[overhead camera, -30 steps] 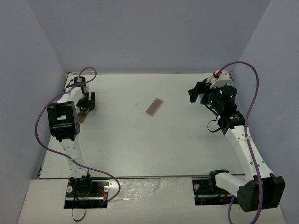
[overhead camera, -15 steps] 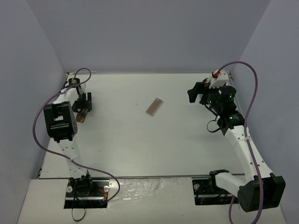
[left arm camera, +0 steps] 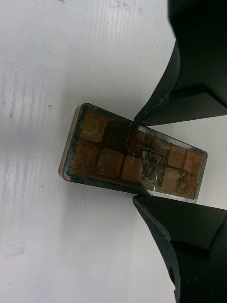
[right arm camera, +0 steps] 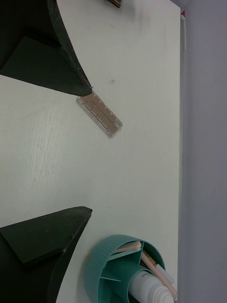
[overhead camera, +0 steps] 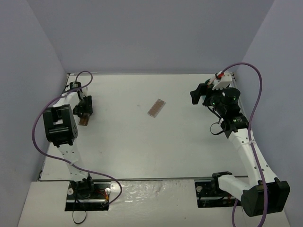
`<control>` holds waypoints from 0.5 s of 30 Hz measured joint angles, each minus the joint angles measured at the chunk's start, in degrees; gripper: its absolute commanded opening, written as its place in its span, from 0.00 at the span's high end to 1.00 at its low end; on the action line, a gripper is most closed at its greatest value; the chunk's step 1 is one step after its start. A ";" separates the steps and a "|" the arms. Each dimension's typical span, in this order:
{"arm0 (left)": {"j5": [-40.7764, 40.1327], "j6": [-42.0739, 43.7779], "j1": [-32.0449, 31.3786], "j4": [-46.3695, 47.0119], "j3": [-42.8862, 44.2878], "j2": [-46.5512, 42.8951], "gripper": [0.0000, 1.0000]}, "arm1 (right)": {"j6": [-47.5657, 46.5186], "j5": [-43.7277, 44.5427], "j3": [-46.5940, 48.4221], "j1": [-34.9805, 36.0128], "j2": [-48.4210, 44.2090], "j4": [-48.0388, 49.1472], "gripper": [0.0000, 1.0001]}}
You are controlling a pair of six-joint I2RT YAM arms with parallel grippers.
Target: Organize the makeup
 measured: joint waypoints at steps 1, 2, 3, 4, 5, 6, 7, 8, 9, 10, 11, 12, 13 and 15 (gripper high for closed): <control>0.35 -0.11 -0.05 -0.02 -0.48 -0.40 0.89 | 0.00 -0.02 -0.09 0.00 -0.17 -0.05 0.00; 0.87 -0.37 -0.16 -0.11 -1.05 -0.88 0.91 | 0.02 -0.06 -0.14 0.00 -0.29 -0.06 0.00; 1.48 -0.68 -0.30 -0.29 -1.67 -1.41 0.93 | 0.03 -0.25 -0.17 0.00 -0.39 -0.07 0.00; 2.20 -1.06 -0.47 -0.57 -2.33 -2.01 0.94 | 0.04 -0.59 -0.17 0.00 -0.48 -0.07 0.00; 2.98 -1.50 -0.75 -0.77 -3.06 -2.70 0.94 | 0.04 -1.08 -0.17 0.00 -0.58 -0.08 0.00; 3.87 -2.04 -1.14 -0.95 -3.89 -3.50 0.94 | 0.06 -1.76 -0.17 0.00 -0.69 -0.09 0.00; 5.00 -2.66 -1.64 -1.26 -4.82 -4.34 0.94 | 0.13 -2.65 -0.17 0.00 -0.78 -0.07 0.00; 5.89 -3.31 -2.53 -1.31 -6.05 -5.50 0.94 | 0.28 -3.97 -0.17 0.00 -0.89 -0.07 0.00; 6.70 -3.77 -3.63 -1.38 -7.24 -6.83 0.94 | 0.52 -5.15 -0.17 0.00 -0.90 -0.08 0.00; 7.35 -4.15 -5.04 -1.44 -8.31 -8.32 0.94 | 0.86 -6.47 -0.14 0.00 -0.92 -0.10 0.00; 7.87 -4.46 -6.73 -1.47 -9.26 -9.95 0.94 | 1.29 -7.94 -0.08 0.00 -0.93 -0.11 0.00; 8.34 -4.73 -8.76 -1.20 -9.95 -11.97 0.94 | 1.76 -9.50 0.01 0.03 -0.93 -0.12 0.00; 8.80 -4.97 -10.94 -0.79 -10.53 -14.17 0.94 | 2.26 -11.11 0.12 0.08 -0.92 -0.14 0.00; 9.58 -5.50 -15.76 0.88 -11.38 -18.79 0.94 | 3.55 -14.38 0.51 0.34 -0.79 -0.30 0.00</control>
